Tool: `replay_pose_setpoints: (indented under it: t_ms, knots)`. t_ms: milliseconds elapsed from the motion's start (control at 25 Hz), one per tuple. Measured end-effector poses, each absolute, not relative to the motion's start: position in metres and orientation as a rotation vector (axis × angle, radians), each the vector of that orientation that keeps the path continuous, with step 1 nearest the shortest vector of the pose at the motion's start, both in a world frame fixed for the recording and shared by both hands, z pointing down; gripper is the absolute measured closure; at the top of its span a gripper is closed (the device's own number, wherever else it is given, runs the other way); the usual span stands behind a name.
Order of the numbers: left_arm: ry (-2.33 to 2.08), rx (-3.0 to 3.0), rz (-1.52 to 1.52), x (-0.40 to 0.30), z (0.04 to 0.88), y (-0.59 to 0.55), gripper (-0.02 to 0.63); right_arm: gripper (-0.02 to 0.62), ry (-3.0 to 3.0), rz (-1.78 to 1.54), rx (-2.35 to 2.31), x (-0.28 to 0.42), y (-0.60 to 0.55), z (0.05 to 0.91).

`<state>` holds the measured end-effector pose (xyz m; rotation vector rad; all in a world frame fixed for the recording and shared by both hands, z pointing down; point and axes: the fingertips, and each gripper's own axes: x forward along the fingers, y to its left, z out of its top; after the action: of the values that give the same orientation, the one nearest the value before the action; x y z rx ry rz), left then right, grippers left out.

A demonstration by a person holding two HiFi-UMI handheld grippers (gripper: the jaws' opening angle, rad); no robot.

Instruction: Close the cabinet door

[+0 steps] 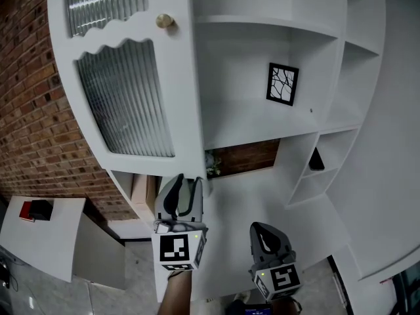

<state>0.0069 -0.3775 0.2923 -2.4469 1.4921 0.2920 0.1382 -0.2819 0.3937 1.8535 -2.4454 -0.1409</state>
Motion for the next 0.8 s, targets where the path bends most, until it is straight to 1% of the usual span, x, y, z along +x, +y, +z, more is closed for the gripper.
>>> replay_pose_setpoints:
  t_ms: [80, 200, 360, 800]
  knots:
    - [1.510, -2.437, 0.304, 0.007, 0.292, -0.382, 0.474, 0.595, -2.446, -0.140, 1.855, 0.141, -0.286, 0.394]
    - [1.528, -2.410, 0.303, 0.004, 0.292, -0.387, 0.519, 0.595, -2.446, -0.135, 1.857, 0.145, -0.292, 0.394]
    - [1.541, -2.399, 0.316, 0.001, 0.292, -0.395, 0.559, 0.595, -2.456, -0.122, 1.859, 0.146, -0.298, 0.395]
    - [1.556, -2.371, 0.333, 0.002, 0.290, -0.412, 0.580, 0.595, -2.444, -0.097, 1.858, 0.150, -0.310, 0.401]
